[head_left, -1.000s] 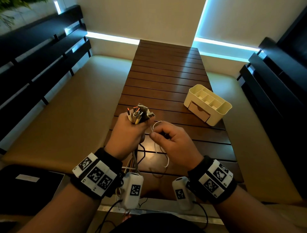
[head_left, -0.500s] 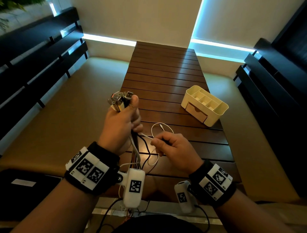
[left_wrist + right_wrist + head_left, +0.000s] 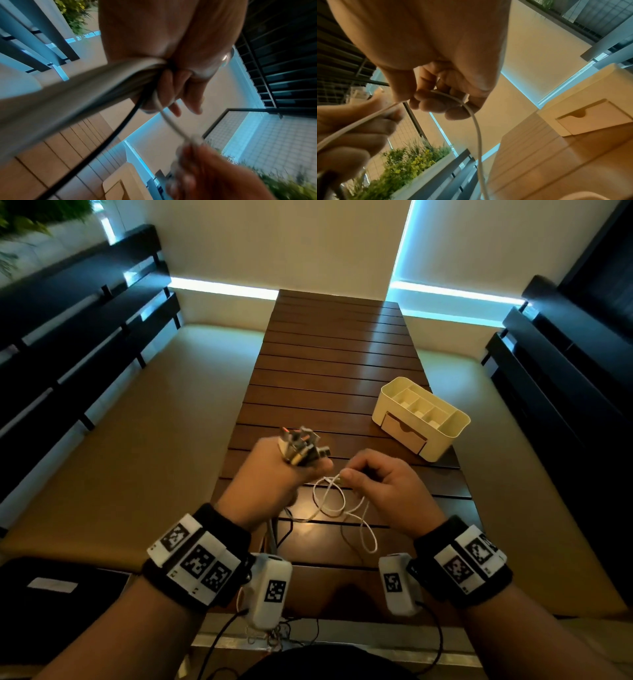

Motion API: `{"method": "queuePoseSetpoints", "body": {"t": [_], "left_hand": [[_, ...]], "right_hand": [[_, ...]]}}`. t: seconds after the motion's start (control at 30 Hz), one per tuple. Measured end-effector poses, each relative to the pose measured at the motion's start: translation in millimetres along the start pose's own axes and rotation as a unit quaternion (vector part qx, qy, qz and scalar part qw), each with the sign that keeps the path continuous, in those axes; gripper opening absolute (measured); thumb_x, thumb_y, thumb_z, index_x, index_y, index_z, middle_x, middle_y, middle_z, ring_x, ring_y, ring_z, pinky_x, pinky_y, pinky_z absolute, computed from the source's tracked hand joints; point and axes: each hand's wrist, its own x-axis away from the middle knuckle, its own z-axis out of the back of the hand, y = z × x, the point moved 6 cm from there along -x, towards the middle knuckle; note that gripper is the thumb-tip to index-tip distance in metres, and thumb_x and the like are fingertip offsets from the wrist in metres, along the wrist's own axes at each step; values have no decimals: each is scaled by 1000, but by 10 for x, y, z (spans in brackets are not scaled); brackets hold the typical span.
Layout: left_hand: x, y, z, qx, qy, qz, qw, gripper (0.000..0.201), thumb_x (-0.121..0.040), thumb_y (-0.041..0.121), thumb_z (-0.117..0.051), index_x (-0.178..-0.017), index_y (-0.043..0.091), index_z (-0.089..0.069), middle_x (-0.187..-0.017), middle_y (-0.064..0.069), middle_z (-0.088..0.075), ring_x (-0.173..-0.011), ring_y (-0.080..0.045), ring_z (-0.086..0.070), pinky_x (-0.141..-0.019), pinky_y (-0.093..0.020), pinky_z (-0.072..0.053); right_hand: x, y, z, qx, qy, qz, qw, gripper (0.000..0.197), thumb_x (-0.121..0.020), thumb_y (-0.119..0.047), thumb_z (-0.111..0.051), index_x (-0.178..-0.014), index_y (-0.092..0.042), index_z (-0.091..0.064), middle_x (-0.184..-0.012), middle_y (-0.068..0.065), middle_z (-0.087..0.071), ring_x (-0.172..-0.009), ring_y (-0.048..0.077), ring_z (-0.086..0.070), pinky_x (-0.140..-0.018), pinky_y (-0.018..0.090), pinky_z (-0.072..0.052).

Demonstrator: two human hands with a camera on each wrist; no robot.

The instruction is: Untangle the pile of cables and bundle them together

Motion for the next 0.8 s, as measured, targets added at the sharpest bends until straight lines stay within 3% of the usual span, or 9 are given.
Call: {"method": "queuePoseSetpoints", "body": {"t": [0.07, 0.13, 0.23, 0.3, 0.47, 0.53, 0.63, 0.7, 0.8], "left_hand": [[16, -16, -104, 1, -22, 6, 1000, 25, -88, 22, -72, -75, 6, -58, -54, 3, -44, -48, -14, -37, -45, -28, -33], [12, -10, -129, 5, -44, 10, 999, 22, -89, 21, -71, -76, 9, -58, -55, 1, -44, -48, -16, -36, -46, -31, -32], [17, 52, -153, -40, -92, -6, 995, 15, -90, 16, -69, -77, 15, -62, -54, 8, -52, -46, -6, -43, -47, -20, -37], [23, 82, -160, -58, -87, -22, 994, 15, -91, 15, -68, -77, 18, -62, -53, 10, -54, -45, -2, -44, -46, -17, -37], [-5, -24, 219, 71, 56, 29, 995, 18, -91, 15, -65, -74, 15, -64, -51, 4, -42, -44, -13, -33, -45, -27, -31], [-1, -122, 367, 95, 69, 61, 991, 19, -91, 15, -66, -77, 3, -61, -54, 0, -37, -47, -16, -29, -48, -29, -28], [-22, -215, 415, -38, 80, 81, 993, 25, -87, 15, -72, -82, -6, -59, -56, 0, -41, -47, -14, -33, -52, -29, -30], [-36, -186, 418, -137, 118, 73, 981, 19, -86, 16, -74, -79, 2, -64, -60, 3, -51, -50, -9, -41, -52, -23, -33], [-15, -80, 437, -182, 186, 47, 964, 13, -87, 19, -73, -81, 13, -64, -67, 4, -55, -55, -4, -46, -47, -13, -33]], "right_hand": [[-34, -104, 12, -10, 7, 27, 1000, 7, -94, -20, -63, -88, -23, -66, -82, 2, -65, -73, 21, -61, -66, 31, -52], [-38, -149, 37, -9, 15, 42, 999, 10, -93, -18, -63, -87, -26, -66, -80, -3, -65, -69, 12, -58, -63, 23, -50], [-13, -182, 51, -17, 21, 47, 999, 5, -91, -25, -63, -87, -26, -66, -81, -4, -67, -69, 7, -58, -65, 17, -49], [-2, -198, 49, -22, 25, 46, 998, 8, -89, -31, -62, -88, -25, -67, -80, -2, -66, -66, 7, -57, -62, 16, -48], [-25, -83, 131, -33, 42, -18, 998, 11, -97, -22, -59, -89, -20, -67, -62, -12, -56, -56, 4, -49, -55, 19, -46], [-35, -83, 155, -25, 35, -33, 999, 13, -97, -24, -58, -90, -19, -68, -60, -14, -55, -55, 2, -48, -54, 15, -43], [-89, -121, 162, 44, 28, -35, 998, 12, -97, -28, -59, -89, -23, -68, -66, -15, -58, -60, 1, -52, -59, 13, -43], [-135, -89, 138, 102, 4, -60, 993, 11, -97, -31, -58, -91, -27, -67, -76, -12, -61, -70, 2, -55, -65, 16, -44], [-167, 6, 116, 199, -14, -98, 975, 10, -98, -35, -56, -98, -29, -64, -87, -11, -59, -80, 5, -56, -67, 17, -43]]}}
